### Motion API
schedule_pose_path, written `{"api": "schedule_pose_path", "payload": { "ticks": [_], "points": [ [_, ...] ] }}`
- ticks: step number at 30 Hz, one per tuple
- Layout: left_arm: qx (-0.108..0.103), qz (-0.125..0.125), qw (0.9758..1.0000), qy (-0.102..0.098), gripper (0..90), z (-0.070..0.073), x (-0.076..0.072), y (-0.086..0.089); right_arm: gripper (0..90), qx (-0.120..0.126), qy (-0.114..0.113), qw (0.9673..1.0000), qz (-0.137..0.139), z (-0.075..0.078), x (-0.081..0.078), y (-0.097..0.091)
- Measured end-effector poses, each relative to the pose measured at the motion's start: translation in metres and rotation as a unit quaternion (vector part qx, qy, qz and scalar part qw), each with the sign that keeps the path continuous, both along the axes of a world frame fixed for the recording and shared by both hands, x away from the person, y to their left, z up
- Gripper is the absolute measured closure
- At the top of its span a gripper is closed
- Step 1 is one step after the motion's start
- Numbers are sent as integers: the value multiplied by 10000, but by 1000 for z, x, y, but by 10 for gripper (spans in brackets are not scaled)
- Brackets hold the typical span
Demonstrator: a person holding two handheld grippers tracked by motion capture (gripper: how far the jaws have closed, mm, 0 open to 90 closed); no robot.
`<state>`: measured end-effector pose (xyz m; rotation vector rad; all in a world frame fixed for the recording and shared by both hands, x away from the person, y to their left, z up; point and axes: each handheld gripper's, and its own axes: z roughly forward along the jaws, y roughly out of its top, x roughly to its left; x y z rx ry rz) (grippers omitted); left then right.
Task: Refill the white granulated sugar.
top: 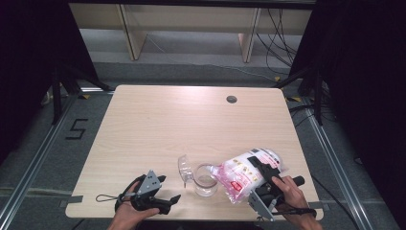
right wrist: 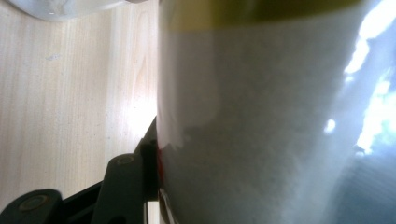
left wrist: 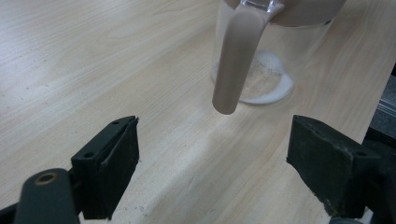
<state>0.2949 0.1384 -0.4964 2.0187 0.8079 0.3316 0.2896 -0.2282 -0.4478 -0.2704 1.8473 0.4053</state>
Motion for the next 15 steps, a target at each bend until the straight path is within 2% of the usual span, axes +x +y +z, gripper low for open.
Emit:
{"api": "schedule_pose_path", "payload": {
  "ticks": [1,2,3,4,6,9,10,12,13,14,15],
  "points": [
    [0,0,10000,0,165,0,0,0,502,0,0,10000,0,0,0,0],
    [234,-77,9997,-26,165,1,1,3,503,-171,-90,9998,75,2,0,1],
    [234,-77,9997,-26,165,1,1,3,503,-171,-90,9998,75,2,0,1],
    [125,-75,9999,-13,165,1,1,2,503,-150,-58,9999,45,0,0,1],
    [121,-91,9999,-12,165,1,0,2,503,-355,-178,9992,90,2,-1,3],
    [67,-64,10000,-12,165,1,0,2,504,-372,-140,9992,30,0,-2,3],
    [43,-46,10000,-16,165,1,0,2,504,-510,-209,9984,86,1,-2,4],
    [3,-14,10000,-13,165,1,0,1,505,-527,-220,9984,49,1,-2,4],
    [3,-14,10000,-13,164,1,0,1,505,-527,-220,9984,49,1,-2,4],
    [186,-166,9997,-80,165,2,1,4,505,-587,-236,9980,65,1,-2,5],
    [157,-129,9998,-47,165,2,0,3,505,-607,-213,9979,65,0,-2,5]
  ]
}}
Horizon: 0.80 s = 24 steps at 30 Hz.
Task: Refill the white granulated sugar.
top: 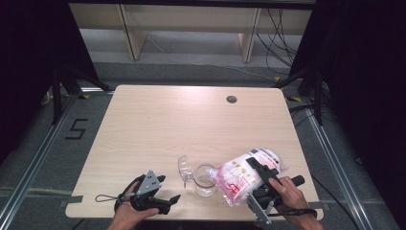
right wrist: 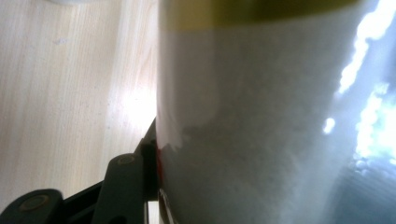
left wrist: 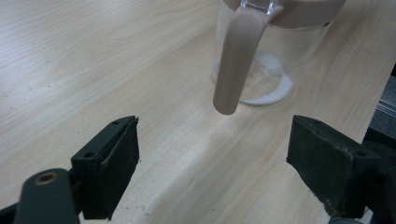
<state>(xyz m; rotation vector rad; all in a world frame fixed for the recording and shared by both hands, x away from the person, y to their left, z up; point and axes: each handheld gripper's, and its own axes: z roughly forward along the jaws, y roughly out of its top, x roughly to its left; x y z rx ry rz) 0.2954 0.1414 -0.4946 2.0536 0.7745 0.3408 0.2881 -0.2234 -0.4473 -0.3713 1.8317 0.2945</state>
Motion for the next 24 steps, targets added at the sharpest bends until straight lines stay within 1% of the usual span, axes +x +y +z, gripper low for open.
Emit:
{"api": "schedule_pose_path", "payload": {
  "ticks": [1,2,4,5,6,7,8,9,10,11,12,13,14,15,16,17,18,19,20,21,22,23,24],
  "points": [
    [-47,43,10000,50,165,0,-1,-1,505,-18,-50,10000,51,0,1,0],
    [-75,43,10000,30,165,-1,-1,-1,506,-54,-62,10000,39,0,1,1],
    [-87,53,9999,29,165,-1,-1,-1,506,-36,-31,10000,32,0,1,0],
    [-71,43,10000,27,165,-1,-1,-1,506,-15,22,10000,28,0,1,0],
    [-45,48,10000,43,165,-1,-1,-1,506,-98,-81,9999,49,1,0,1],
    [-35,48,10000,52,165,-1,-1,-1,506,-161,-60,9999,17,1,0,2],
    [36,51,10000,10,165,-1,0,0,507,-155,-76,9999,-9,0,-1,2],
    [32,59,10000,17,165,-1,0,0,507,-282,-161,9995,47,1,0,3],
    [-20,63,10000,27,165,-1,0,-1,507,-273,-183,9994,73,2,0,4],
    [-157,98,9998,53,165,-2,-1,-3,507,-265,-184,9994,100,2,0,4],
    [-163,98,9998,48,165,-2,-1,-3,508,-221,-120,9997,21,1,0,3],
    [43,47,10000,13,165,-1,0,0,508,-337,-215,9991,102,3,0,4],
    [43,47,10000,13,165,-1,0,0,508,-337,-215,9991,102,3,0,4],
    [-11,63,10000,-15,165,-2,1,-1,508,-451,-288,9985,96,2,0,5],
    [-16,63,10000,-14,165,-2,1,-1,508,-401,-232,9989,35,1,0,5],
    [48,55,10000,6,165,-1,1,0,509,-409,-233,9989,38,1,0,4],
    [48,55,10000,6,165,-1,1,0,509,-409,-233,9989,38,1,0,4],
    [68,45,10000,12,165,-1,1,0,509,-523,-322,9981,111,2,0,5],
    [68,45,10000,12,165,-1,1,0,509,-488,-248,9985,-23,0,-1,5],
    [43,74,10000,-11,165,-2,1,-1,509,-574,-322,9978,32,1,0,5],
    [-17,64,10000,-17,165,-2,1,-1,510,-547,-300,9980,41,1,0,5],
    [14,69,10000,-2,165,-2,0,-1,509,-624,-381,9973,112,3,0,6],
    [1,64,10000,-7,165,-2,1,-1,510,-619,-383,9973,117,3,0,6]
  ]
}}
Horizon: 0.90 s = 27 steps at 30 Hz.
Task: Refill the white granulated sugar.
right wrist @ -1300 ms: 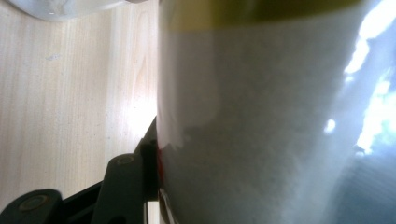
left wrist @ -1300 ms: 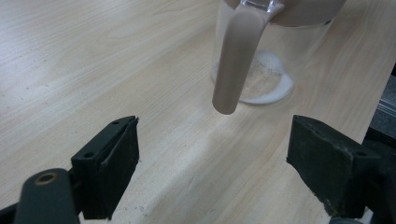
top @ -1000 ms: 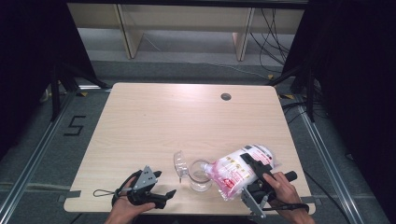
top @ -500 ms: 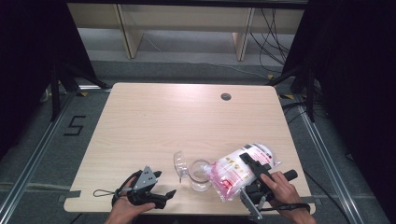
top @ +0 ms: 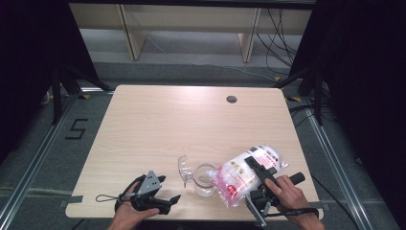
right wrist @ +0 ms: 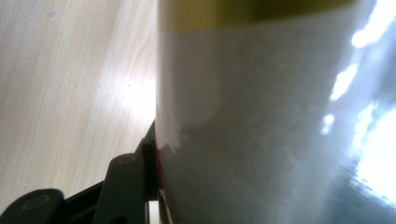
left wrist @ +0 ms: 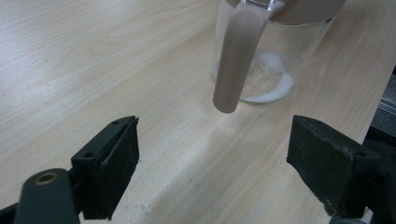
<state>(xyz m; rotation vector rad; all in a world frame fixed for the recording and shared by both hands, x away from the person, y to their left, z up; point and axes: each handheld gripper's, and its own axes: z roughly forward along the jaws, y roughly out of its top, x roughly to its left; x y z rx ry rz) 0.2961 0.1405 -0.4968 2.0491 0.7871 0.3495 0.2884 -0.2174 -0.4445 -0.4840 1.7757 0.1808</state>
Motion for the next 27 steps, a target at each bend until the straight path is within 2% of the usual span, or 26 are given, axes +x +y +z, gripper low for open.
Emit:
{"api": "schedule_pose_path", "payload": {
  "ticks": [2,3,4,5,7,8,9,11,14,15,17,18,19,21,24,26,27],
  "points": [
    [-47,7,10000,-2,165,0,0,0,510,19,36,10000,-67,-1,0,0],
    [2,-25,10000,-15,165,0,0,0,510,-125,-81,9999,-2,1,0,1],
    [2,-25,10000,-15,165,0,0,0,510,-125,-81,9999,-2,1,0,1],
    [92,-28,9999,42,165,2,0,2,511,-138,-71,9999,-50,-1,0,1],
    [73,-12,10000,20,165,2,0,1,511,-154,-72,9998,-46,-1,0,1],
    [84,3,10000,25,165,2,0,1,512,-114,-15,9998,-130,-1,-1,1],
    [95,14,10000,17,165,2,-1,1,512,-201,-116,9997,-30,1,-1,2],
    [48,11,10000,-2,165,1,0,1,513,-162,-167,9997,3,-1,-1,2],
    [-60,11,10000,31,165,0,-1,-1,514,-300,-168,9994,-9,1,-1,3],
    [25,10,10000,4,165,0,0,0,514,-321,-183,9993,7,1,0,3],
    [-45,-5,10000,24,165,0,0,0,515,-274,-230,9994,18,0,0,3],
    [-75,-9,10000,21,165,0,0,0,515,-426,-261,9987,35,2,-1,5],
    [-73,-4,10000,6,165,0,0,-1,515,-411,-228,9989,-81,2,-3,4],
    [-8,0,10000,-10,165,0,0,0,516,-460,-363,9982,121,4,-1,6],
    [1,-3,10000,-22,165,0,0,0,517,-507,-352,9981,70,5,-1,7],
    [110,18,9999,16,165,2,-1,1,518,-485,-316,9983,27,4,-1,6],
    [45,1,10000,-3,165,0,0,1,518,-526,-383,9978,85,4,0,6]
  ]
}}
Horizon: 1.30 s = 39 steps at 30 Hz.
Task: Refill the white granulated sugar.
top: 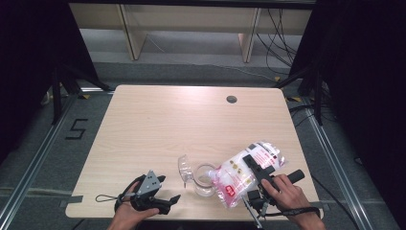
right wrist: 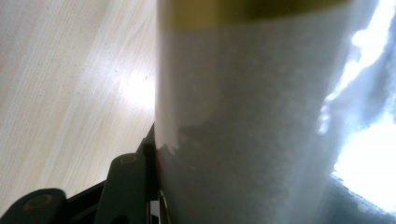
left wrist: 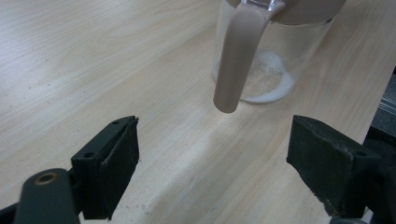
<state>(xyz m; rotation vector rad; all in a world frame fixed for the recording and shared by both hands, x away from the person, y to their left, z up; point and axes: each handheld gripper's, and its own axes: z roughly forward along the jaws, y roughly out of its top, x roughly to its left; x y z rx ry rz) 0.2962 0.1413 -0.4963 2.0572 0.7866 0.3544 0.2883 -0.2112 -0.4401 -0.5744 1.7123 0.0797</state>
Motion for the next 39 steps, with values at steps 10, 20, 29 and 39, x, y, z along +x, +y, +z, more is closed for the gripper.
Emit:
{"api": "schedule_pose_path", "payload": {
  "ticks": [10,20,29,39],
  "points": [
    [-50,-8,10000,-1,165,-1,0,-1,521,-70,44,9999,-123,-2,-1,1],
    [-34,-6,10000,-19,165,0,0,0,523,-128,20,9998,-146,-1,-1,1],
    [-144,3,9999,18,165,-1,-1,-2,525,-179,-35,9998,-100,-2,-1,2],
    [-207,56,9998,31,165,-1,-2,-3,527,-183,-42,9997,-125,-3,0,1]
  ]
}}
